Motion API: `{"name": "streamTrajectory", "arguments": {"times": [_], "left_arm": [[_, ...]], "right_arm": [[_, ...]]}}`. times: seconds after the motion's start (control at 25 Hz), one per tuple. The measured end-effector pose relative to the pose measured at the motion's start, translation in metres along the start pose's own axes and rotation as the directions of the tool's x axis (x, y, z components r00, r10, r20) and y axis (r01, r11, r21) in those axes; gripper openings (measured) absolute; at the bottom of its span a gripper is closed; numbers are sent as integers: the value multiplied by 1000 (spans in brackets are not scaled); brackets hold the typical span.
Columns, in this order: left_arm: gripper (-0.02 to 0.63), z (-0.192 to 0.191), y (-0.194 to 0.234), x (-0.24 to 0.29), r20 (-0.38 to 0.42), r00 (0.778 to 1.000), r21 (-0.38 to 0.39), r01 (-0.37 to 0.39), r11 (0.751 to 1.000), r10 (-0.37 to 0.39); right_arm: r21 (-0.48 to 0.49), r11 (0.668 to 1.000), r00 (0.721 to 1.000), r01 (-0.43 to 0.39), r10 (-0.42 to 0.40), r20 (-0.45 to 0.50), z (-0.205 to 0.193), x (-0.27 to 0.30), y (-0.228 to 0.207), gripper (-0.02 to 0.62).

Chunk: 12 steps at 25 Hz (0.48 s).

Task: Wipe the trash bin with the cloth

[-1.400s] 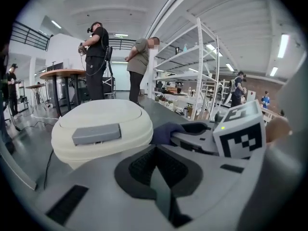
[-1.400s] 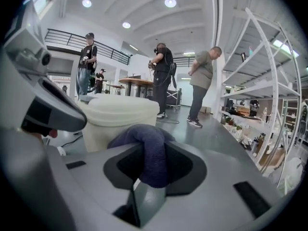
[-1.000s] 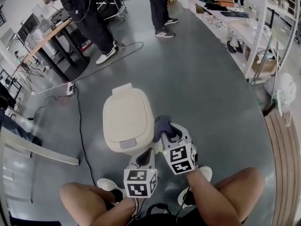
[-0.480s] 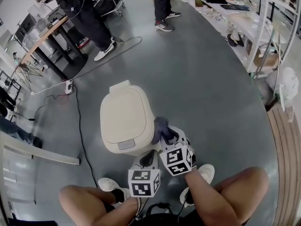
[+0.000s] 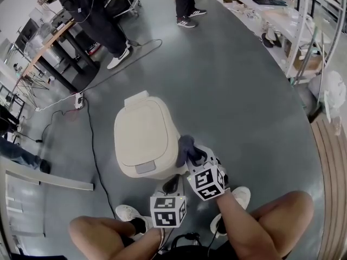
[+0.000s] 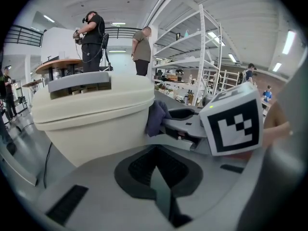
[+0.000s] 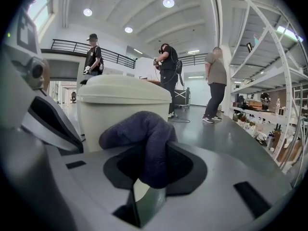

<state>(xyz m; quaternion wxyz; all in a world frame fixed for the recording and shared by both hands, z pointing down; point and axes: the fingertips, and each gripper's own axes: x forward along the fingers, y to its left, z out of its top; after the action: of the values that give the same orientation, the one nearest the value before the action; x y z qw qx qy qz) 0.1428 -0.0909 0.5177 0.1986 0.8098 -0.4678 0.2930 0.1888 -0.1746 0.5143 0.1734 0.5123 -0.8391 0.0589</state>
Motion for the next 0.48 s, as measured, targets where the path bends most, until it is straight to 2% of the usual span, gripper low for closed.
{"name": "streamTrajectory", "arguments": {"times": [0.36,0.48], "left_arm": [[0,-16,-2,15,-36,999,11,24,1000,-23],[0,-26,0,22,-60,998,18,20,1000,-19]], "right_arm": [[-61,996,996,-60,56,-72,-27,11,9,104],[-55,995,992,-84,78,-96,-40,17,11,104]]}}
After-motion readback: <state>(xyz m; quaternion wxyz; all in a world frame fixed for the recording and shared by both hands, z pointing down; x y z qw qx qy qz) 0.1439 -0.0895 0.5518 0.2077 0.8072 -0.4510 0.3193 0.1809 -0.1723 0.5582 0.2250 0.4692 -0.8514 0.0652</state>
